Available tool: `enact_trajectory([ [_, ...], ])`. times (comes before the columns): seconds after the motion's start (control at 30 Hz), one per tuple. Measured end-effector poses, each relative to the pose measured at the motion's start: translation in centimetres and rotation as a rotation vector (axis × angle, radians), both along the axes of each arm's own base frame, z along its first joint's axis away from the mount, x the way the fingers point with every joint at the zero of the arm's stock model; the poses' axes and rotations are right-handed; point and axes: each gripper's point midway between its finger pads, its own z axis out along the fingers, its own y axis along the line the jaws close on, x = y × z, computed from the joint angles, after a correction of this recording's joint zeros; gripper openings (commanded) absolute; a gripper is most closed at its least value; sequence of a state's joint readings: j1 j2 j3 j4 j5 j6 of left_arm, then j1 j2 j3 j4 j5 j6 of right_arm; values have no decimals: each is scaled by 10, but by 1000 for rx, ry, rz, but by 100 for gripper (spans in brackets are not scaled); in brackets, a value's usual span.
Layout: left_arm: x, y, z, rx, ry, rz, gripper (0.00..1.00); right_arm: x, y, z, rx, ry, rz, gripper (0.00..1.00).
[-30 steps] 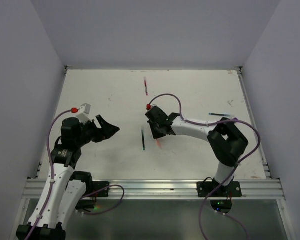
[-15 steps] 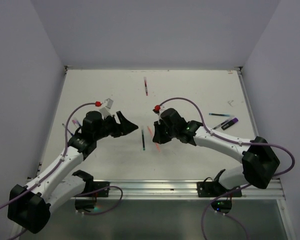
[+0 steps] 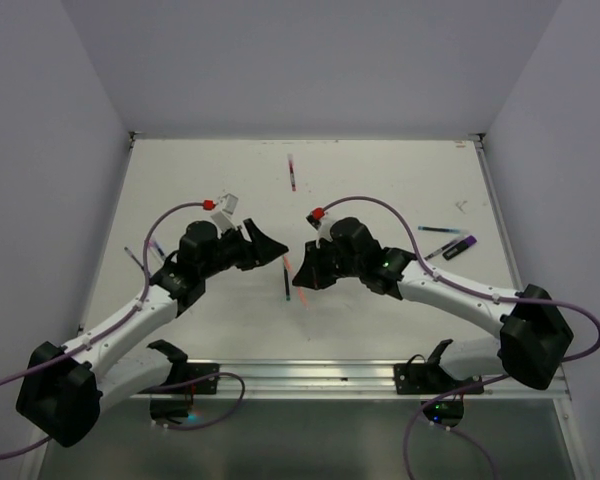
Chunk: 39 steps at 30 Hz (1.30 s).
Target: Open the pen caps
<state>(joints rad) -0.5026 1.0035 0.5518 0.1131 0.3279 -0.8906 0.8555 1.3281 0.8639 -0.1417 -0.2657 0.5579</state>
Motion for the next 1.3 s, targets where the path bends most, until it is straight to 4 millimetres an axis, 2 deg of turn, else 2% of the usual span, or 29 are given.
enact_trajectory([
  [0.23,-2,-9,-12,13,40,-9,50,-5,8,5,36,2,16,0],
  [0.47,-2,-11,-14,7,53,-8,37,-4,11,9,55,-7,16,0],
  [0.53,-1,-12,-14,2,53,-7,28,-4,12,9,56,-7,17,0],
  [0.63,-2,-13,-12,-4,53,-8,0,-5,12,10,57,-6,18,0],
  [0.67,-2,-14,-10,-18,55,-10,0,-4,12,9,57,-7,18,0],
  [0.77,-3,-17,-6,-34,49,-21,0,-4,13,10,60,-9,18,42],
  [0.8,-4,-17,-7,-34,50,-23,0,-4,13,10,62,-6,16,48],
  [0.93,-6,-18,-9,-36,62,-27,0,-3,14,11,66,-18,21,49],
  [1.03,-6,-18,-9,-42,67,-27,0,-1,16,6,61,-15,21,43],
  [1.1,-6,-18,-8,-48,74,-25,0,0,17,1,53,-8,20,33],
  [1.13,-6,-18,-8,-51,77,-24,0,0,18,-2,47,-2,20,22],
  [1.17,-6,-18,-9,-50,79,-22,0,0,18,-4,43,2,22,0],
  [1.3,-5,-16,-14,-35,100,-2,0,-3,23,-6,46,6,30,0],
])
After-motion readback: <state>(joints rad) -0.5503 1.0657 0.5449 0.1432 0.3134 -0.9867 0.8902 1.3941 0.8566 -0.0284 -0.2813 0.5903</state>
